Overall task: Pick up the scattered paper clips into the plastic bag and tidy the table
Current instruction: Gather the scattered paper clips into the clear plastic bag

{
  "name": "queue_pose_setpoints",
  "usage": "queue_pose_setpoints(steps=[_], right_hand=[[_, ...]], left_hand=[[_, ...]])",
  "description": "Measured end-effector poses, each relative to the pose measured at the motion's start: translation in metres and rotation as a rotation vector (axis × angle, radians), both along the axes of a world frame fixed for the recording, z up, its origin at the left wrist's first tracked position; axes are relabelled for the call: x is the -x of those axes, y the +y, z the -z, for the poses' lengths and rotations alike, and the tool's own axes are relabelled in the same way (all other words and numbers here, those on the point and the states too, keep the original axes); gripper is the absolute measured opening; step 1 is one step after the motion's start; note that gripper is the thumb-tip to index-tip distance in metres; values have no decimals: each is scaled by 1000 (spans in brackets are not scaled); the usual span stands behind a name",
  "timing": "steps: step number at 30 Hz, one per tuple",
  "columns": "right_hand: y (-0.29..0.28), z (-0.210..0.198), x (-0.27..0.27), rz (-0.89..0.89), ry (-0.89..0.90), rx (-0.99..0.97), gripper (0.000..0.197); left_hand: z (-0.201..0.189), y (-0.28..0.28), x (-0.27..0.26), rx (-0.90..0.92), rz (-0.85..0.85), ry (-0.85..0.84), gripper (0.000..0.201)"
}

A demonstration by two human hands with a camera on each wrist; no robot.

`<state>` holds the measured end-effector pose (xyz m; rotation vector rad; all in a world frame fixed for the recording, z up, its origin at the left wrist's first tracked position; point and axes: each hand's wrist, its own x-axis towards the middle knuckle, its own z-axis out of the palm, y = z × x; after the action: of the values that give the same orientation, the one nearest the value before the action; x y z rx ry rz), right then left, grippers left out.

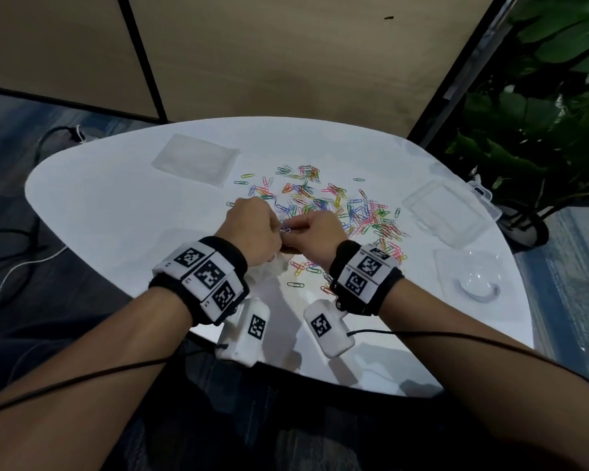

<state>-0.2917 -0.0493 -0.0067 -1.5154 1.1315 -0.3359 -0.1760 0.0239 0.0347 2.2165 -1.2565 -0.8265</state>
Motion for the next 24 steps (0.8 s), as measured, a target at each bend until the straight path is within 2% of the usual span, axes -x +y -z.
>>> queue_pose_setpoints(steps=[3, 5, 7, 9, 12, 14, 15, 17, 19, 20, 22, 23, 24], right_hand=[[5, -7, -7, -169, 199, 339, 17], [5, -13, -12, -304, 299, 394, 20], [3, -18, -13, -368, 323, 383, 19], [-2, -24, -11, -305, 245, 324, 20], [-15, -27, 3, -97, 101, 265, 21], [-24, -17, 16, -99, 220, 404, 23], [-25, -10, 22, -199, 346, 491, 25], [-16, 14, 36, -544, 598, 616, 36], [2, 43, 48, -883, 669, 752, 43], [12, 59, 54, -985, 667, 805, 48], [21, 85, 68, -1070, 718, 867, 73], [19, 94, 76, -1053, 718, 910, 80], [14, 96, 83, -1027, 715, 954, 78]], left_hand=[[-2, 0, -3, 9, 7, -15, 20], [-2, -1, -6, 15, 1, -22, 21], [-2, -1, -9, 19, -5, -30, 24], [-2, 0, -11, 25, -11, -38, 24], [-2, 1, -15, 32, -18, -56, 21], [-3, 1, -17, 24, -14, -70, 19], [-3, 1, -18, 16, -14, -80, 19], [-5, 2, -18, 4, -6, -99, 21], [-7, 2, -18, -8, 1, -100, 22], [-8, 2, -19, -13, 4, -97, 23], [-9, 3, -18, -16, 9, -85, 22], [-8, 3, -17, -18, 11, -76, 22], [-8, 4, -17, -19, 14, -69, 22]])
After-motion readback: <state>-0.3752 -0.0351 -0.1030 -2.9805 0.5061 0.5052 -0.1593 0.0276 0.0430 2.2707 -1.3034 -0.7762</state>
